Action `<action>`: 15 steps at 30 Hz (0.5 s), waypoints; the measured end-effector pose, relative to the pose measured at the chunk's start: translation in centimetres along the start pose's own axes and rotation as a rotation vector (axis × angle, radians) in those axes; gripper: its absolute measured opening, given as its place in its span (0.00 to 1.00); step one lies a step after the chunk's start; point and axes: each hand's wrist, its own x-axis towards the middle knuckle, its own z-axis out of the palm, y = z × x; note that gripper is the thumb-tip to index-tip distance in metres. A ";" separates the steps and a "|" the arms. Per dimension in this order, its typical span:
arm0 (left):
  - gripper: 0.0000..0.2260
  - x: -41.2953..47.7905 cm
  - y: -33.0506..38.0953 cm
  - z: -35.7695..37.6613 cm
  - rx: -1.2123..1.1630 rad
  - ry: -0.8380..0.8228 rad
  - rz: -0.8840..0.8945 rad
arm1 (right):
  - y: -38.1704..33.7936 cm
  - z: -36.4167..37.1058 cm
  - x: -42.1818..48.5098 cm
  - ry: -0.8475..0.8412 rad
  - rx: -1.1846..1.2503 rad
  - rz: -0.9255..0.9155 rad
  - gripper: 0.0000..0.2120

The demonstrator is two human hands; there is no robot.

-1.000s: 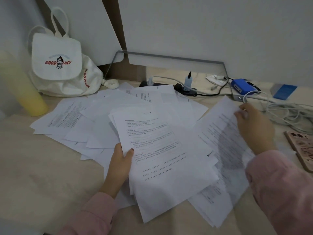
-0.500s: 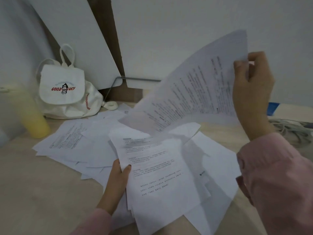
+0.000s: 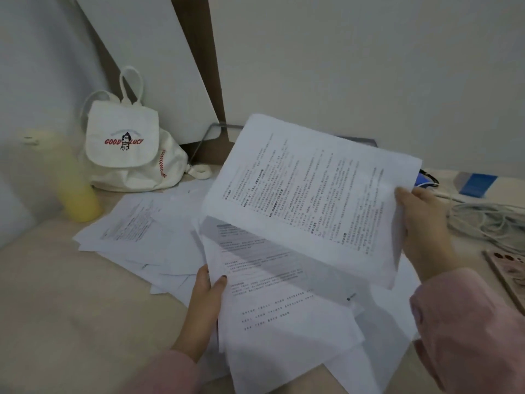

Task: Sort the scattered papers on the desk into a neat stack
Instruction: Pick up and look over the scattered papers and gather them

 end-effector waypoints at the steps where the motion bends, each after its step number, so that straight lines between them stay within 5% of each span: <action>1: 0.13 -0.1 0.0 0.1 -0.024 0.005 -0.015 | 0.7 0.0 -0.2 -0.002 0.016 0.028 0.07; 8: 0.12 -0.1 -0.2 0.8 -0.154 0.100 -0.062 | 7.3 0.7 -4.1 -0.023 0.035 0.227 0.06; 11: 0.25 -0.1 -0.5 1.3 -0.203 0.058 -0.074 | 9.7 0.8 -6.5 -0.096 -0.076 0.250 0.04; 15: 0.27 -0.7 0.5 2.2 -0.280 0.004 -0.015 | 11.4 0.2 -7.9 -0.187 -0.264 0.260 0.13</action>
